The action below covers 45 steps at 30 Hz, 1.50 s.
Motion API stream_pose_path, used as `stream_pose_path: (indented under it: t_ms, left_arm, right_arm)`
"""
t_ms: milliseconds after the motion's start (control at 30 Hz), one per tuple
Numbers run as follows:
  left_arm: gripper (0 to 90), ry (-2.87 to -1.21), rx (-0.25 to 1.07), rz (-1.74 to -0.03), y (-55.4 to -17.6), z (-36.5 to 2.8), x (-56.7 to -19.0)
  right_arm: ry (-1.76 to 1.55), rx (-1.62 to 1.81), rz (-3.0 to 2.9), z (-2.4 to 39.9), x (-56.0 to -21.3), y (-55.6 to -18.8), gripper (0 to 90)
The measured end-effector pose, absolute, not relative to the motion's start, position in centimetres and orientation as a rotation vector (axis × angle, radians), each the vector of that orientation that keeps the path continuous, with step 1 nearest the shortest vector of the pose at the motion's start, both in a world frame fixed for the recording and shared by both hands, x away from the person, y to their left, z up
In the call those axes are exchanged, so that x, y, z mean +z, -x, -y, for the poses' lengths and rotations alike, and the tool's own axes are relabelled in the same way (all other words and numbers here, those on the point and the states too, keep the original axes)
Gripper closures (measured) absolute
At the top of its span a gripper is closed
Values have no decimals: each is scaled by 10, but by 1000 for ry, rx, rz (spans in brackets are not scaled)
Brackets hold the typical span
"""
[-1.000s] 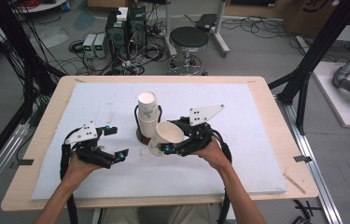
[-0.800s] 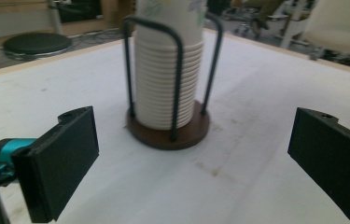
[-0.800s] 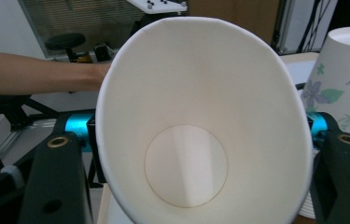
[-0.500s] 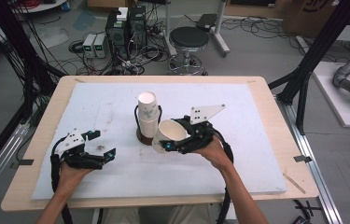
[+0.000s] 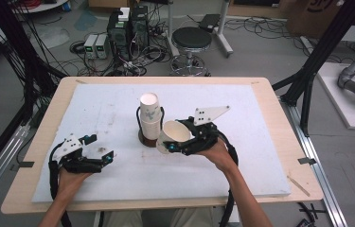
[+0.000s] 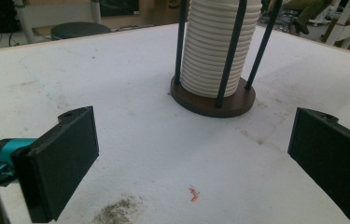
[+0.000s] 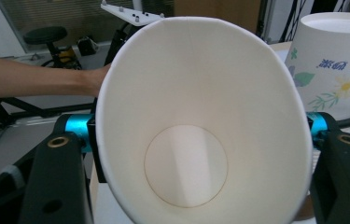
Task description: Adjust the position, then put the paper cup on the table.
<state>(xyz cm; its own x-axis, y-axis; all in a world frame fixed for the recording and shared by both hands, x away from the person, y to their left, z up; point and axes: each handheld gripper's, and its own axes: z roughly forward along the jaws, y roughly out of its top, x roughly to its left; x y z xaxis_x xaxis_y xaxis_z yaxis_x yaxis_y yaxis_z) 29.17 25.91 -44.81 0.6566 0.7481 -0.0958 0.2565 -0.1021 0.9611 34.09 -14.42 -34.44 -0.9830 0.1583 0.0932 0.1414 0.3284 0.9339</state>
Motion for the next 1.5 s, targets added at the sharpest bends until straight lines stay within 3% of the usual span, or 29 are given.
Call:
stream_pose_path:
  t_ms: [1500]
  left_arm:
    - [17,-1645,524,-856,-291,-263,-455]
  right_arm:
    - [-314,1640,-2554,136,-352,-342,336]
